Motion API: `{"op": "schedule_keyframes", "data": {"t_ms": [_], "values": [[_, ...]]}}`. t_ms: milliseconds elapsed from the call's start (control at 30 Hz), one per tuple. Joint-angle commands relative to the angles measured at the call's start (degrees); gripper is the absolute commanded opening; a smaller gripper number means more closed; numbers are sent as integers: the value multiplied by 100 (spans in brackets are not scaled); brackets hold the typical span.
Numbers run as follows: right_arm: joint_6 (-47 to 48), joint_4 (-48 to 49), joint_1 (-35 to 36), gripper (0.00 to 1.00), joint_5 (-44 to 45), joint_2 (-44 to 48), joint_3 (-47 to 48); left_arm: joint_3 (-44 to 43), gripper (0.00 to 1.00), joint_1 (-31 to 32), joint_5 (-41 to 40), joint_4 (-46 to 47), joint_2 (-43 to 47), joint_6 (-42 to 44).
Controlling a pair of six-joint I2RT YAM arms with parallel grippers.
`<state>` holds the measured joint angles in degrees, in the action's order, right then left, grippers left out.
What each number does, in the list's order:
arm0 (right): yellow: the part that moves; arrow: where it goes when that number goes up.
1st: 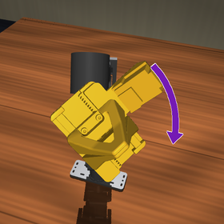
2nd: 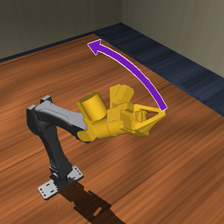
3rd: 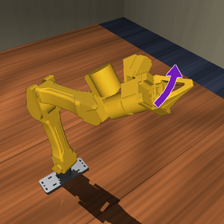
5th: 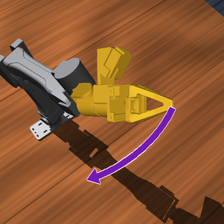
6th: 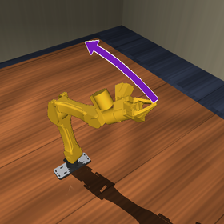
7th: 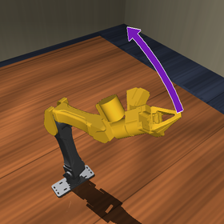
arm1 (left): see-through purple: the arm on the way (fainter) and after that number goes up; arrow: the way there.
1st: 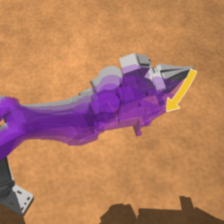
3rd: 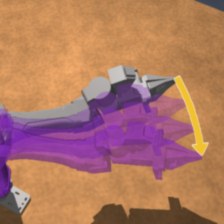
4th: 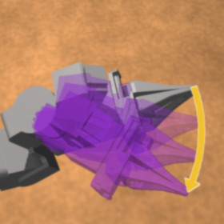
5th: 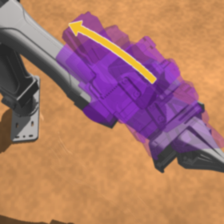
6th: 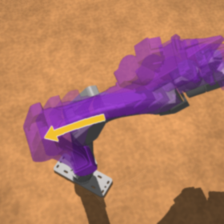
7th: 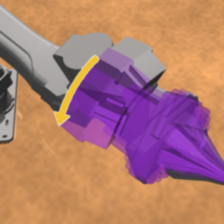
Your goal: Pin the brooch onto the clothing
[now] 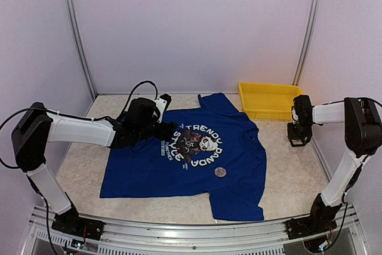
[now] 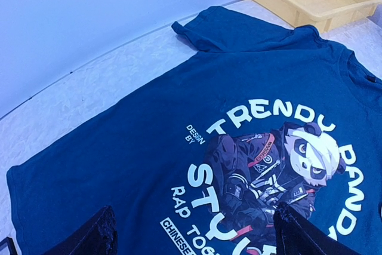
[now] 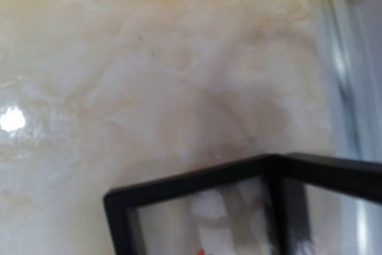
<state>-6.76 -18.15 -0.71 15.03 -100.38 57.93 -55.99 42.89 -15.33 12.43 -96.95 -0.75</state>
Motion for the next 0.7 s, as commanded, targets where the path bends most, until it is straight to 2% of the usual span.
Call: {"op": "schedule_keyframes", "data": {"t_ms": [0,167,367,433,500,567,667], "values": [[50,-350,53,0,284,399,121,-30,86,35,224,172,58,67],[260,-737,554,0,177,736,484,21,85,43,464,259,194,67],[1106,-478,1551,0,-1400,1694,674,260,85,144,789,594,549,228],[1284,-224,1972,0,-2354,2048,691,335,85,259,891,704,707,325],[1236,265,2402,0,-3923,2347,630,399,85,432,970,796,924,496],[1010,1044,2756,0,-5129,2572,465,484,85,670,1079,917,1139,733],[780,2176,3289,0,-6267,2691,371,703,85,1060,1469,1233,1558,1072]]}}
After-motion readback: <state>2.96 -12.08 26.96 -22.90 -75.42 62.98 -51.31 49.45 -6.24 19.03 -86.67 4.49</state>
